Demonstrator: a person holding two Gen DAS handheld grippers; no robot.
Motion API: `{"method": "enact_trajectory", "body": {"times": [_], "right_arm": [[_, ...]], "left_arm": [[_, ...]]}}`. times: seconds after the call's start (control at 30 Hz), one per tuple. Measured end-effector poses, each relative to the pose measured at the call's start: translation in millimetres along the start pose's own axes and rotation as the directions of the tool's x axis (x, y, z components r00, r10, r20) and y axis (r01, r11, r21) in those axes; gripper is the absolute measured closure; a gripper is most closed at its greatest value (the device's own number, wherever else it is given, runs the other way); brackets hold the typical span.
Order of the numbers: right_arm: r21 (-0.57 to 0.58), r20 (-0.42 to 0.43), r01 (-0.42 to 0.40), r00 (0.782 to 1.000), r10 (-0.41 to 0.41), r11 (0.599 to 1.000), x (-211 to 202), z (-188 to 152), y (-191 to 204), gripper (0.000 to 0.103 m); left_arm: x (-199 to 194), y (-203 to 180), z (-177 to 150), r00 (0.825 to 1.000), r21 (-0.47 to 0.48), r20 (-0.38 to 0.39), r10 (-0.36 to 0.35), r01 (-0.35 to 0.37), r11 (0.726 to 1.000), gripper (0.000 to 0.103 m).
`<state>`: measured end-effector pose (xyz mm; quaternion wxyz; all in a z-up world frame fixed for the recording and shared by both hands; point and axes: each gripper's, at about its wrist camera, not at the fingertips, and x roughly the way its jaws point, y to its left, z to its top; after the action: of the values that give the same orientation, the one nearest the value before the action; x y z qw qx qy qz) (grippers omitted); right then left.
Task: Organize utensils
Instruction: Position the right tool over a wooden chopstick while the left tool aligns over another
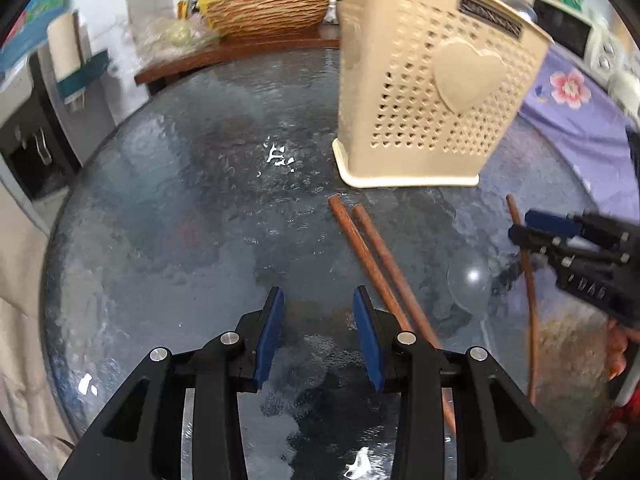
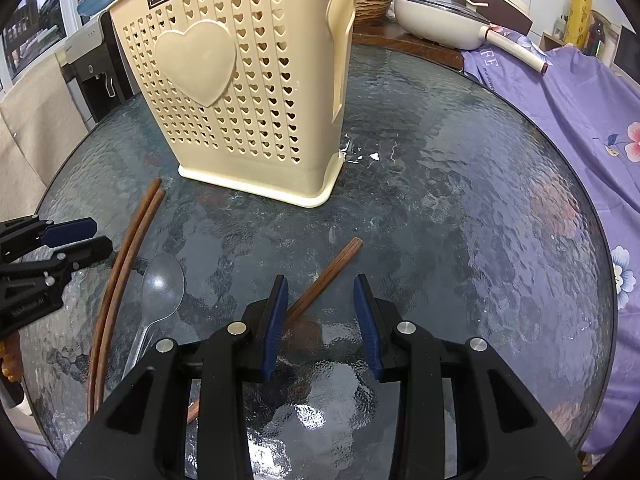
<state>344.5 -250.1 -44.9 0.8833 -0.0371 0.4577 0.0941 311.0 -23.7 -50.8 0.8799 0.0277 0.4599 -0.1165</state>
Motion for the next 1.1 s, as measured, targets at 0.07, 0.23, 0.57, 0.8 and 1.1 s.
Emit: {"method": "enact_trajectory", "body": {"times": [0.07, 0.23, 0.57, 0.8, 1.1], "right_arm": [[-0.001, 0.001, -0.001, 1.0, 0.001, 1.0, 0.0, -0.2, 0.3, 0.068], [-0.001, 0.001, 0.0, 1.0, 0.0, 1.0, 0.3, -0.3, 0.9, 0.068], [0.001, 0.002, -0.001, 1.0, 0.001, 1.0, -0.3, -0.6, 0.9, 0.067], [0.002, 0.0, 0.003, 1.0, -0.003, 1.0, -0.3, -1.4, 3.7, 0.065], [0.033, -0.036, 0.029, 0.999, -0.027, 0.999, 5.0, 9.8, 4.5, 0.065]], "left_arm": [[-1.3, 3.4, 2.5, 0.998, -0.041, -0.002, -0.061, 0.06, 0.997, 0.068], [-5.5, -16.5, 4.6, 0.996, -0.022, 0.017, -0.093, 0.093, 0.995, 0.068], [-5.3, -23.0, -5.4, 1.0, 0.004, 0.015, -0.025, 0.025, 1.0, 0.067], [-2.5, -31.0, -0.5, 0.999, -0.006, 0.009, -0.036, 0.036, 0.999, 0.067], [16.7, -42.7, 23.9, 0.998, 0.076, -0.03, 0.061, -0.059, 0.995, 0.065]]}}
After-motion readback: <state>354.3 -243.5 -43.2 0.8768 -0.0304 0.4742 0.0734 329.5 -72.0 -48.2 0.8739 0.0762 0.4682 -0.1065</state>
